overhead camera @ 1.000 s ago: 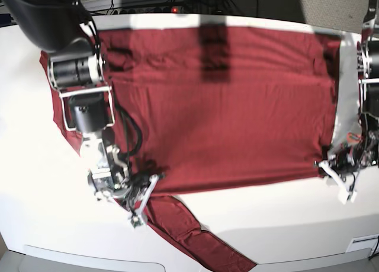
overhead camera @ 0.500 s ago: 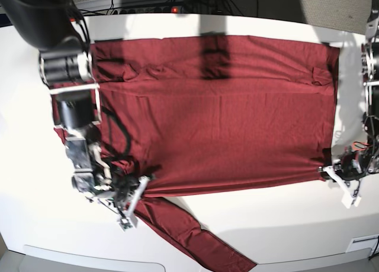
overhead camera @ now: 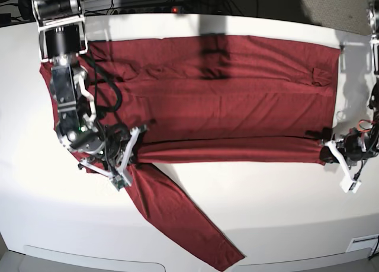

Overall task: Fold the T-shirt properly
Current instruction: 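Fold the shirt side over with both grippers toward the robot, then hold the folded shirt edge with both grippers and press it flat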

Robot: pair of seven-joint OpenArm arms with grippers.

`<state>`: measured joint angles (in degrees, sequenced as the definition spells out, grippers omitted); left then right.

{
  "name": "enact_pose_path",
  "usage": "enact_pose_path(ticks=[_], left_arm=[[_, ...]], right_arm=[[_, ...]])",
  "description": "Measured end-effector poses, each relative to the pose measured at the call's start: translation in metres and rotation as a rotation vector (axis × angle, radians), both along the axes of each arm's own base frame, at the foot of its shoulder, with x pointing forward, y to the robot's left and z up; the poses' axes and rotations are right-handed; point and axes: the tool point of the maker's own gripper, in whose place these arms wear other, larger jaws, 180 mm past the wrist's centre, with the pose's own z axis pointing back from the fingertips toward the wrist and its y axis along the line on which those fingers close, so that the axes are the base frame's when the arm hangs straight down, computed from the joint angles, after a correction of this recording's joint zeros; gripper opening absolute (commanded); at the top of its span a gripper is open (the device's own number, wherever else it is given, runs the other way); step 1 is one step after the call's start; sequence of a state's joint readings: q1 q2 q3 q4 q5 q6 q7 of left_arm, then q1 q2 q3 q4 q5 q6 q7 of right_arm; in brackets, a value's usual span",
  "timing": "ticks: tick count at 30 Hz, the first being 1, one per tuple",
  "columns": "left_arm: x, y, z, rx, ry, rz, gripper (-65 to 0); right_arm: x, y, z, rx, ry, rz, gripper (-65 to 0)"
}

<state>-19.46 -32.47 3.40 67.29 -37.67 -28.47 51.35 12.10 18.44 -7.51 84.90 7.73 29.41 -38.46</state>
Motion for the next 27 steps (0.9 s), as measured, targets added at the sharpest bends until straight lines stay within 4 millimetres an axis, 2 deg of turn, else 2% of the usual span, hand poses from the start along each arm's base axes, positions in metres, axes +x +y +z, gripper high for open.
enact_pose_path(ticks=[6, 13, 20, 27], left_arm=[[-0.041, -0.005, 0.004, 0.046, 0.034, -0.077, -65.0], [-0.083, 0.006, 0.009, 0.03, 0.037, -0.041, -65.0], [-0.12, 0.01, -0.016, 0.027, 0.123, -0.025, -65.0], [-0.14, 0.007, -0.032, 0.027, 0.172, -0.023, -65.0]], right_arm=[[-0.033, 0.003, 0.001, -0.041, 0.012, 0.032, -65.0], [-0.065, 0.005, -0.01, -0.049, 0.063, 0.04, -65.0], [-0.092, 0.004, -0.032, -0.057, 0.145, 0.039, -65.0], [-0.106, 0.004, -0.041, -0.059, 0.179, 0.04, -65.0]])
